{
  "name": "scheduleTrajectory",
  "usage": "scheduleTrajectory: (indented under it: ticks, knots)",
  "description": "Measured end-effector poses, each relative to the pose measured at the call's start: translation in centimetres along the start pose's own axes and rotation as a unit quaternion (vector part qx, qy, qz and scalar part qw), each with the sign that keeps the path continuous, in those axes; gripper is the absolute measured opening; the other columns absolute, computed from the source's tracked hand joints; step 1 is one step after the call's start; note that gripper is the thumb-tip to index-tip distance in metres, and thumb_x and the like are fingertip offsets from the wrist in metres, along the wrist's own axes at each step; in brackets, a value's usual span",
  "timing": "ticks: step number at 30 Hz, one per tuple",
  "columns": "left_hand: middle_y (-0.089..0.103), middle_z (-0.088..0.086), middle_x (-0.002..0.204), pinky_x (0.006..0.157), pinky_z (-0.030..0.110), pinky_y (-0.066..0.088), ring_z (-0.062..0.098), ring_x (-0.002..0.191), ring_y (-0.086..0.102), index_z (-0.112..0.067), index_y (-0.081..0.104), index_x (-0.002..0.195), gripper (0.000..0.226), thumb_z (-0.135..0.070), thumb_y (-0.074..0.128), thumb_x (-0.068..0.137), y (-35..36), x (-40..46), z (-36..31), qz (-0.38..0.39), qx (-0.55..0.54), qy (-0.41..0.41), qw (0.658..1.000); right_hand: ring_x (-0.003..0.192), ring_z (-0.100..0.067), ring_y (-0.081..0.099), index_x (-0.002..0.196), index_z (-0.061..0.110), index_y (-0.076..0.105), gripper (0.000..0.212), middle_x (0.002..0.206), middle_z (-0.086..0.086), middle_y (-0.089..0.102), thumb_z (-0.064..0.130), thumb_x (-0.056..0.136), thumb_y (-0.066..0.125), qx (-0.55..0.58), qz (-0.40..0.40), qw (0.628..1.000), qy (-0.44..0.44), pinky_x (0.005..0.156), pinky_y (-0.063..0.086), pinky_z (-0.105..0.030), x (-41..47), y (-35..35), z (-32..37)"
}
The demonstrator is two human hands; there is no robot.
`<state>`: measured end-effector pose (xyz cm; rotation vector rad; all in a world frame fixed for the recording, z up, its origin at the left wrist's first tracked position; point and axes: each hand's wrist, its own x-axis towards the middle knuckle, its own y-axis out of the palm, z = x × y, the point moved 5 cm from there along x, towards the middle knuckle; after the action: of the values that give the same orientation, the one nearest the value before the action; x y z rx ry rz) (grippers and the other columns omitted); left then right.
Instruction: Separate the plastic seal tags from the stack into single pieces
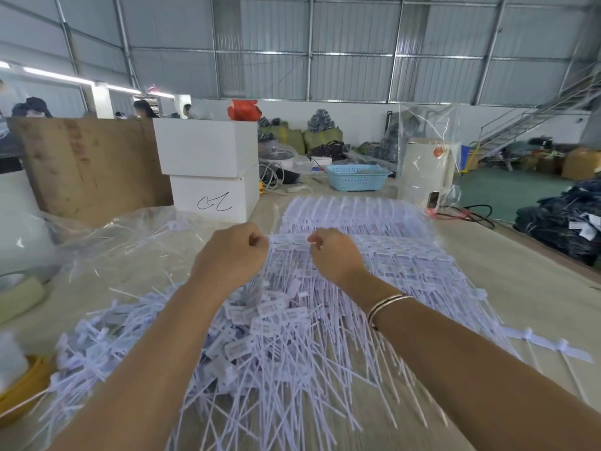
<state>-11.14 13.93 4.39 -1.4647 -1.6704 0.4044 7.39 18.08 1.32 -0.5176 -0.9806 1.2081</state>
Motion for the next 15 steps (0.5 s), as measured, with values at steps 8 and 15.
scheduleTrajectory:
  ticks: [8,15]
  knots:
    - [0.066,-0.004,0.080,0.073,0.035,0.051,0.015,0.078,0.062,-0.025,0.056,0.073,0.022,-0.033,0.049,0.092,-0.4,0.2,1.0,-0.012,-0.016,-0.027,0.999,0.125,-0.029,0.044,0.136,0.013,0.042,0.040,0.138,-0.009,0.046,0.024,0.099,0.032,-0.249,0.089,0.961,-0.083,0.108,0.027,-0.041,2.5,4.0,0.9]
    - [0.066,-0.005,0.082,0.073,0.034,0.050,0.016,0.077,0.061,-0.024,0.056,0.075,0.021,-0.033,0.048,0.092,-0.3,0.3,1.1,-0.003,-0.012,-0.028,1.000,0.118,-0.032,0.040,0.133,0.017,0.044,0.038,0.128,-0.013,0.042,0.019,0.095,0.043,-0.240,0.034,0.966,-0.089,0.098,0.034,-0.041,2.7,3.2,0.8]
